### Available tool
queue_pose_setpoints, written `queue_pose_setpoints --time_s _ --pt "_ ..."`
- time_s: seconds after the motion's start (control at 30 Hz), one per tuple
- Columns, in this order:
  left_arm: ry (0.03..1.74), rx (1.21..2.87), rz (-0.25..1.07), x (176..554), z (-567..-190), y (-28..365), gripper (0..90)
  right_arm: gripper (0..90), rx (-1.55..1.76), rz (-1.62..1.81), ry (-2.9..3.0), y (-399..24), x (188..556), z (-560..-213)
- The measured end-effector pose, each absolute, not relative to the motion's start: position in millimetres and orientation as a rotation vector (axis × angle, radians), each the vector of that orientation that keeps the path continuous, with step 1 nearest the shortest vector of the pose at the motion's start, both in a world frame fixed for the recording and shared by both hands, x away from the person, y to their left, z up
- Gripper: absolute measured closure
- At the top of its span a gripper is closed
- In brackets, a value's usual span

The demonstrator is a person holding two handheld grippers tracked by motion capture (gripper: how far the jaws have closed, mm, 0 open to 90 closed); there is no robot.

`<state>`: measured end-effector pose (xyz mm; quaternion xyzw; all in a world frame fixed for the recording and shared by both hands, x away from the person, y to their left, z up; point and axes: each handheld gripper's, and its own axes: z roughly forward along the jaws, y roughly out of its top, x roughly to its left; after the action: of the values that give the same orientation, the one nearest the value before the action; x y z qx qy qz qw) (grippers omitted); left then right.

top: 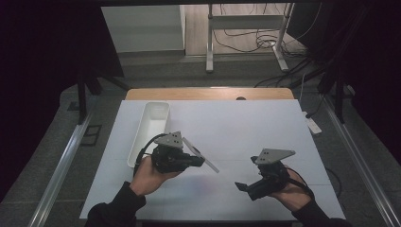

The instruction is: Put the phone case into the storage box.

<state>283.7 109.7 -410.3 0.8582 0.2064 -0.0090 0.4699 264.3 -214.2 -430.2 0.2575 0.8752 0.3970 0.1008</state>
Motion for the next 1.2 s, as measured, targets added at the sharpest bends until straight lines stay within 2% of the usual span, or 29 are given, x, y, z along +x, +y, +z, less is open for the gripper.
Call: queue_pose_setpoints --time_s 1.2 --pt "0.659 2.123 0.073 303.4 -400.3 143.5 88.2 0.0 0.927 1.109 2.462 -261.0 254.1 -435.4"
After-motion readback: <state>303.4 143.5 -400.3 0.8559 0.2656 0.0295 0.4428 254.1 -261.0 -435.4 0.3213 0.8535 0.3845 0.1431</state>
